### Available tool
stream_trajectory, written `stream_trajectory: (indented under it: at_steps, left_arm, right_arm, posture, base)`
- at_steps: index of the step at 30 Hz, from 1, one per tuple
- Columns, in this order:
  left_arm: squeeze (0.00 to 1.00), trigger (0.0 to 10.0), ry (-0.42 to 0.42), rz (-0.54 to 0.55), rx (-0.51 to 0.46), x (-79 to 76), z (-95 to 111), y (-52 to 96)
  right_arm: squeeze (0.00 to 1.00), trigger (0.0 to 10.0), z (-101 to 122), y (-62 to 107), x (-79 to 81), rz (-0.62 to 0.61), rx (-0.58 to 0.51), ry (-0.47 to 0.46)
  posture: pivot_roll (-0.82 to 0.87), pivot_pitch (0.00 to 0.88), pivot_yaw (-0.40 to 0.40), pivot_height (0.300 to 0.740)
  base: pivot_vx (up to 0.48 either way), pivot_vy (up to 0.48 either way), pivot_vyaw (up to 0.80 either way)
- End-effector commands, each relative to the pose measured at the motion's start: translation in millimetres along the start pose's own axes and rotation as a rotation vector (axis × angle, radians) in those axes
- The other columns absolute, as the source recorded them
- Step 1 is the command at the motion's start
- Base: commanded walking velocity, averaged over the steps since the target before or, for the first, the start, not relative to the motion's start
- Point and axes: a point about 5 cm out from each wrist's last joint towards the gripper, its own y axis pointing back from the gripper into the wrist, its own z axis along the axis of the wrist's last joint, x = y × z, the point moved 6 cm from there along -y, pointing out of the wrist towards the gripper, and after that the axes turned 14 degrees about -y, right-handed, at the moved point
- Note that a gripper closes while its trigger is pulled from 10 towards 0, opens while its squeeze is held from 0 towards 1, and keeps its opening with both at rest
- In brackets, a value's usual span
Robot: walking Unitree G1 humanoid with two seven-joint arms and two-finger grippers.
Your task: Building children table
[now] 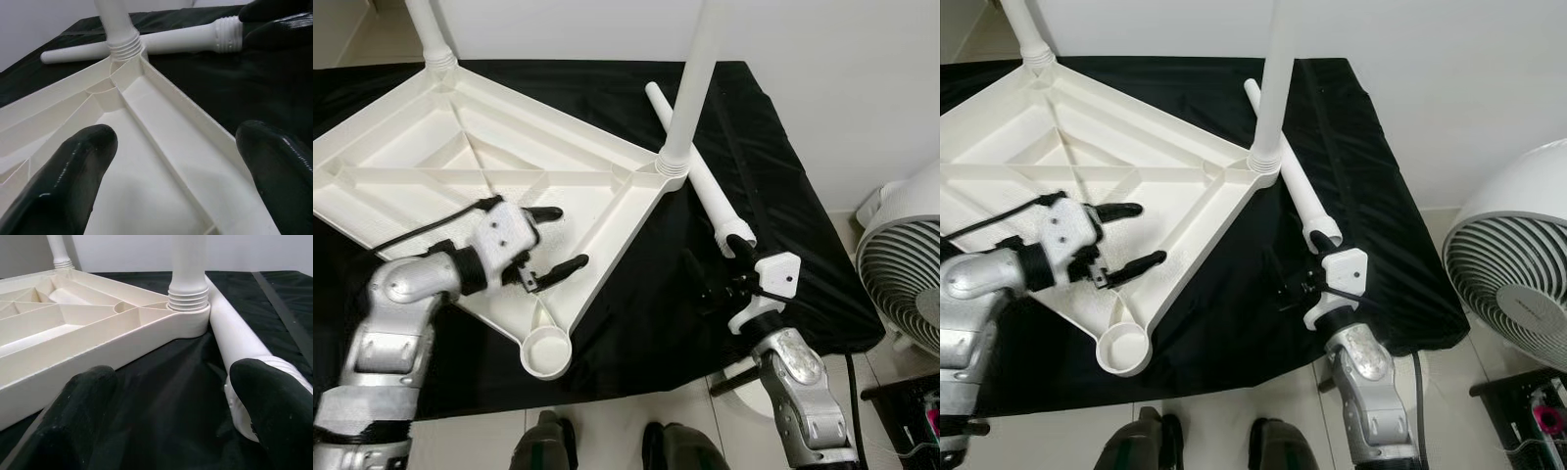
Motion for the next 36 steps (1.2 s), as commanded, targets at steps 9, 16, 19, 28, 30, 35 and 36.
stream_trajectory:
  at_steps: [9, 16, 19, 28, 30, 35, 36]
  left_arm:
    - [0.00, 10.0, 0.007, -0.243, 0.161, -25.8, -28, 36.0]
    - [0.00, 10.0, 0.026, -0.309, 0.239, -34.0, -41, 52.0]
    - [0.00, 10.0, 0.028, -0.324, 0.252, -35.3, -43, 54.4]
    - [0.00, 10.0, -0.065, -0.258, 0.311, -25.4, -62, 43.6]
    - [0.00, 10.0, -0.077, -0.250, 0.319, -24.1, -64, 41.4]
    - [0.00, 10.0, -0.111, -0.206, 0.337, -16.7, -71, 32.6]
    - [0.00, 10.0, -0.130, -0.215, 0.345, -17.5, -74, 30.5]
  right_arm:
    - [0.00, 10.0, -7, 1.6, -0.3, 0.019, 0.035, 0.001]
    - [0.00, 10.0, -9, 2.4, 0.3, 0.029, 0.042, 0.004]
    - [0.00, 10.0, -9, 2.5, 0.4, 0.030, 0.043, 0.004]
    - [0.00, 10.0, -9, 1.0, 3.6, 0.041, 0.040, 0.000]
    - [0.00, 10.0, -9, 1.0, 3.6, 0.041, 0.040, 0.000]
    - [0.00, 10.0, -8, 1.3, 4.3, 0.040, 0.039, 0.000]
    - [0.00, 10.0, -8, 2.1, 3.7, 0.037, 0.039, 0.000]
  posture:
    - [0.01, 0.115, -0.006, 0.740]
    - [0.01, 0.109, -0.005, 0.740]
    - [0.01, 0.109, -0.005, 0.740]
    - [0.00, 0.104, -0.004, 0.740]
    - [0.00, 0.104, -0.004, 0.740]
    - [-0.01, 0.103, 0.004, 0.740]
    - [-0.01, 0.103, 0.004, 0.740]
  base:
    - [0.000, 0.000, 0.00]
    - [0.000, 0.000, 0.00]
    - [0.000, 0.000, 0.00]
    - [0.000, 0.000, 0.00]
    - [0.000, 0.000, 0.00]
    - [0.000, 0.000, 0.00]
    - [0.000, 0.000, 0.00]
